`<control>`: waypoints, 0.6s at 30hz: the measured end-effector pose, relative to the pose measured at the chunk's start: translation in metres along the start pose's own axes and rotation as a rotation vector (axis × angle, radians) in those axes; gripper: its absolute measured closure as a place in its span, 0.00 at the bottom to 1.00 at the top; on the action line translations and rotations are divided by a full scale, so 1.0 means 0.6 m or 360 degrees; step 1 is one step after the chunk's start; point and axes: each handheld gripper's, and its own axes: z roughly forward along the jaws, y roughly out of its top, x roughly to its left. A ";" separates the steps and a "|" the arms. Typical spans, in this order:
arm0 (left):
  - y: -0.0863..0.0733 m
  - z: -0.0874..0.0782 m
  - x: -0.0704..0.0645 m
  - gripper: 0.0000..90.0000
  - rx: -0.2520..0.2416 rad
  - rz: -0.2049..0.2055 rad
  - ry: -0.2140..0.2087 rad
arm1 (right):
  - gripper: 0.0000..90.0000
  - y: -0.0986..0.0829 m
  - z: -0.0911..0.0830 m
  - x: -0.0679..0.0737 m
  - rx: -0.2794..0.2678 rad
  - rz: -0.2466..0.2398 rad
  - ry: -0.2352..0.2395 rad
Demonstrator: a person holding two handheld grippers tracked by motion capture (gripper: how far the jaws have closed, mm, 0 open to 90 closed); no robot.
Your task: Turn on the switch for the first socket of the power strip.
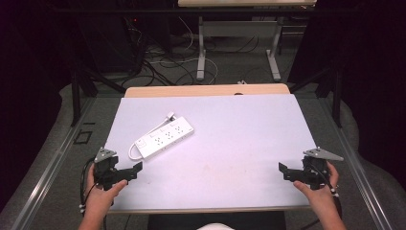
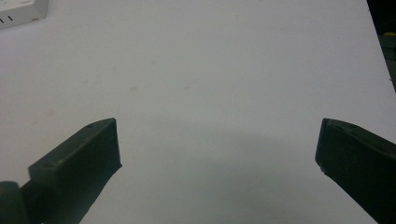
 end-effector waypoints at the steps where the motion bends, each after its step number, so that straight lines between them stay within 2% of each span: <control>1: 0.000 0.000 0.000 0.00 -0.0002 0.0001 0.0001 | 0.00 0.000 0.000 -0.001 0.0006 0.0000 -0.0003; 10: -0.001 -0.002 -0.002 0.00 -0.0023 0.0002 -0.0001 | 0.01 0.001 0.002 0.001 0.0038 -0.0015 0.0016; 11: -0.001 -0.003 -0.002 0.00 -0.0003 0.0008 0.0003 | 0.07 0.001 0.003 0.001 0.0037 -0.0043 0.0009; 13: -0.002 0.000 -0.003 0.00 -0.0025 0.0003 0.0012 | 0.07 0.001 0.003 0.003 0.0041 -0.0045 0.0017; 16: -0.002 0.000 -0.003 0.00 0.0011 0.0017 0.0017 | 0.07 0.000 0.006 0.010 0.0044 -0.0080 0.0027; 18: -0.002 0.003 -0.005 0.00 -0.0002 0.0012 0.0026 | 0.07 -0.001 0.007 0.011 0.0045 -0.0095 0.0027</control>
